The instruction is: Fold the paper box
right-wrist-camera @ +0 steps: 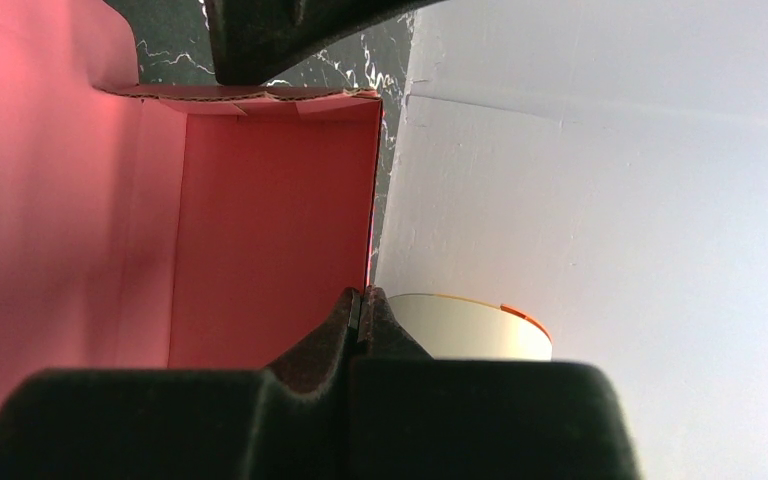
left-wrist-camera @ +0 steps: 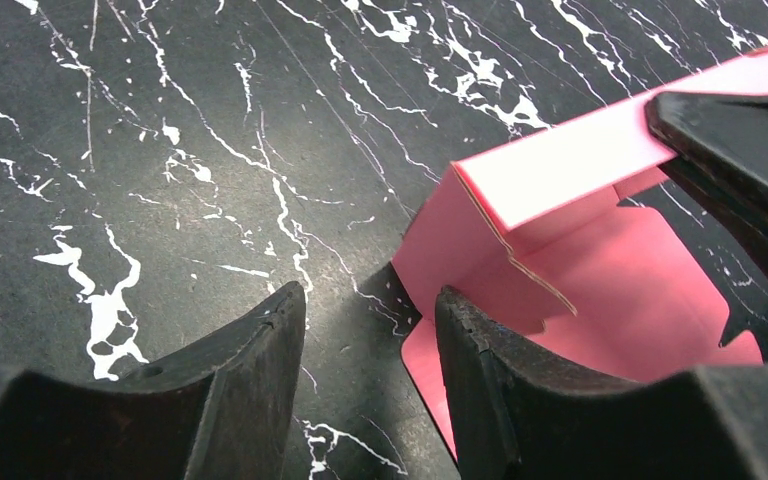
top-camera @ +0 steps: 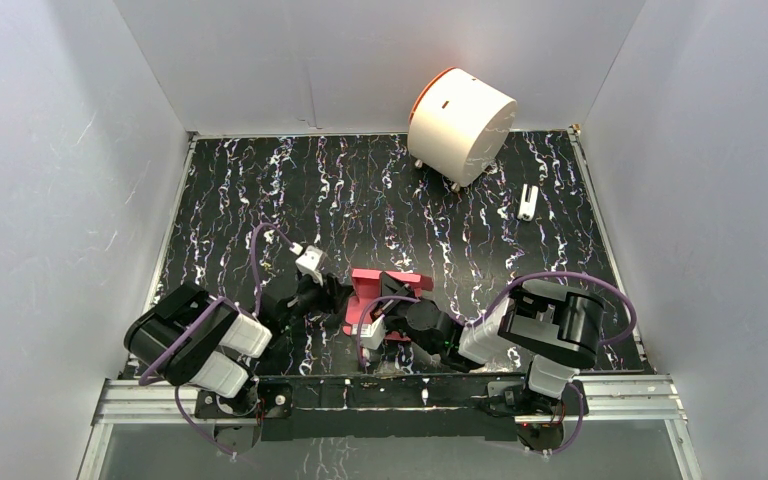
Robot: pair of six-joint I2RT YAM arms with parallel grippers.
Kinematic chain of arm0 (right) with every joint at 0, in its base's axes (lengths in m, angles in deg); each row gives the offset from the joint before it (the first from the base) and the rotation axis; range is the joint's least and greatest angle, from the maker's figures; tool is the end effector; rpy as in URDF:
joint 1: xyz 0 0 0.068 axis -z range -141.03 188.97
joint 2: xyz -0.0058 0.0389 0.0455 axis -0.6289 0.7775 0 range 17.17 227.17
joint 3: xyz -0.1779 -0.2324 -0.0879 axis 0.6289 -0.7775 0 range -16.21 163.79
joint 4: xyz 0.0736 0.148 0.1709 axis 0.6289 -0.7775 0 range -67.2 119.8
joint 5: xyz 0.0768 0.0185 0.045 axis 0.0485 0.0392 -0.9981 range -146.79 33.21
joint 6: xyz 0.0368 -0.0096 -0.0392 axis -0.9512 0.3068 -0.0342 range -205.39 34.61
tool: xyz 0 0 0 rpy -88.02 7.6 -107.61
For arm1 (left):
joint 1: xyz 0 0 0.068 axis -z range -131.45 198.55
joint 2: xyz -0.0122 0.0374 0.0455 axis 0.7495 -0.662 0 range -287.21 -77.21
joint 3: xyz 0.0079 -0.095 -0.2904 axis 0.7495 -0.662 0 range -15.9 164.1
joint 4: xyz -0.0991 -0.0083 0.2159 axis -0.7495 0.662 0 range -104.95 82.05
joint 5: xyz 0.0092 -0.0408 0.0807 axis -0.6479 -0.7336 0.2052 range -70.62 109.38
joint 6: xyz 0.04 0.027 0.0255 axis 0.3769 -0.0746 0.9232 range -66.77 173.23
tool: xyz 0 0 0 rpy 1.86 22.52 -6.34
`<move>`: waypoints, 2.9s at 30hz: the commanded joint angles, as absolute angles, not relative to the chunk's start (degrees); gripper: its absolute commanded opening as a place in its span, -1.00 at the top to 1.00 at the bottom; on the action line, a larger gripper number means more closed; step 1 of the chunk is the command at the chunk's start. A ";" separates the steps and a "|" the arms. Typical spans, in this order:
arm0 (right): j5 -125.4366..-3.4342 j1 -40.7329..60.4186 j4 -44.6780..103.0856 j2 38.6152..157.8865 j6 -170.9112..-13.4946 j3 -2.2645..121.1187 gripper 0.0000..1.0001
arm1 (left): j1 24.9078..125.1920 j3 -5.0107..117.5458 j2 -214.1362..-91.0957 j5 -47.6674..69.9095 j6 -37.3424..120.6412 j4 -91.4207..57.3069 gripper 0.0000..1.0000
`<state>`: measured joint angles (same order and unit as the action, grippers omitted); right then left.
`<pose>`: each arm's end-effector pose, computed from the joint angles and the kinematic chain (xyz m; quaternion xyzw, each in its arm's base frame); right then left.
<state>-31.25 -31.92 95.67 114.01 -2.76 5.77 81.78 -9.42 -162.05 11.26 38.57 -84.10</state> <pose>0.1054 0.2560 0.1961 -0.6889 0.3096 -0.2320 0.6129 0.1687 -0.1167 0.1896 0.1679 0.7423 -0.3116 0.5689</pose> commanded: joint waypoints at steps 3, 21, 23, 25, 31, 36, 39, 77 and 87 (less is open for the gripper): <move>-34.60 -32.22 95.37 116.04 -4.25 7.25 1.00 | 84.43 -11.02 -159.62 11.18 42.46 -92.91 0.03; -35.72 -32.22 93.83 114.98 -5.94 7.00 1.00 | 86.94 -9.00 -171.83 18.53 44.12 -104.87 0.29; -36.03 -32.22 92.90 114.74 -6.39 7.14 1.00 | 87.32 -9.21 -173.37 20.19 44.24 -107.25 0.32; -36.31 -32.21 92.37 114.77 -6.71 7.25 1.00 | 87.67 -9.18 -174.29 21.64 44.26 -108.81 0.38; -36.41 -32.22 92.05 115.51 -7.06 7.57 1.00 | 88.61 -8.39 -177.32 25.77 44.04 -112.82 0.48; -36.97 -32.22 90.36 115.28 -7.81 8.04 1.00 | 89.07 -7.79 -178.59 30.33 43.14 -115.11 0.63; -37.23 -32.22 89.70 115.13 -8.29 8.13 1.00 | 89.64 -7.48 -178.19 33.60 42.25 -115.47 0.73; -39.73 -32.62 85.66 118.92 -16.76 12.18 1.00 | 91.75 -3.19 -171.86 62.46 19.26 -90.60 1.00; -35.70 -32.01 83.74 116.98 -22.64 14.94 0.50 | 91.78 -5.78 -174.37 50.09 31.51 -100.47 1.00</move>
